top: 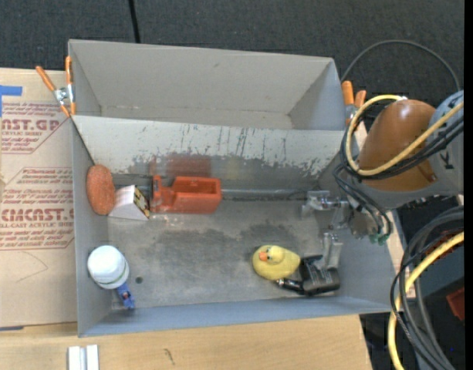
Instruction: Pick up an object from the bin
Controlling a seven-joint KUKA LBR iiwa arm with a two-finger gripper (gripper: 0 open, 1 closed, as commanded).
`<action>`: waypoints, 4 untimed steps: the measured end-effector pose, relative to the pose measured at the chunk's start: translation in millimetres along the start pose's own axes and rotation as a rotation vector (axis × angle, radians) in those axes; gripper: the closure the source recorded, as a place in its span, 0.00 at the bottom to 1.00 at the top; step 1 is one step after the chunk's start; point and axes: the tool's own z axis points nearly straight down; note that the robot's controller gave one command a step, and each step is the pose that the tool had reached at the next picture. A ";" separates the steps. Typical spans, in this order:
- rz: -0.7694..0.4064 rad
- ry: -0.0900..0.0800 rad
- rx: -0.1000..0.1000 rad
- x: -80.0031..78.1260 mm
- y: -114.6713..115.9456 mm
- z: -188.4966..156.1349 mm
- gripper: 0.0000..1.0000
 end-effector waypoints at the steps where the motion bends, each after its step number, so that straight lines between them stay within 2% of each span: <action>1: -0.001 -0.007 0.001 -1.8 0.4 -4.6 0.00; 2: -0.055 -0.011 0.003 22.7 41.6 28.7 0.00; 3: -0.116 -0.003 -0.004 28.5 56.6 49.9 0.00; 4: -0.292 -0.012 0.000 44.2 108.7 54.8 1.00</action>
Offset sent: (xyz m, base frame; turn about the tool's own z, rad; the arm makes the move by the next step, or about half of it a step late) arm -0.0432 0.0783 -0.0563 -0.1041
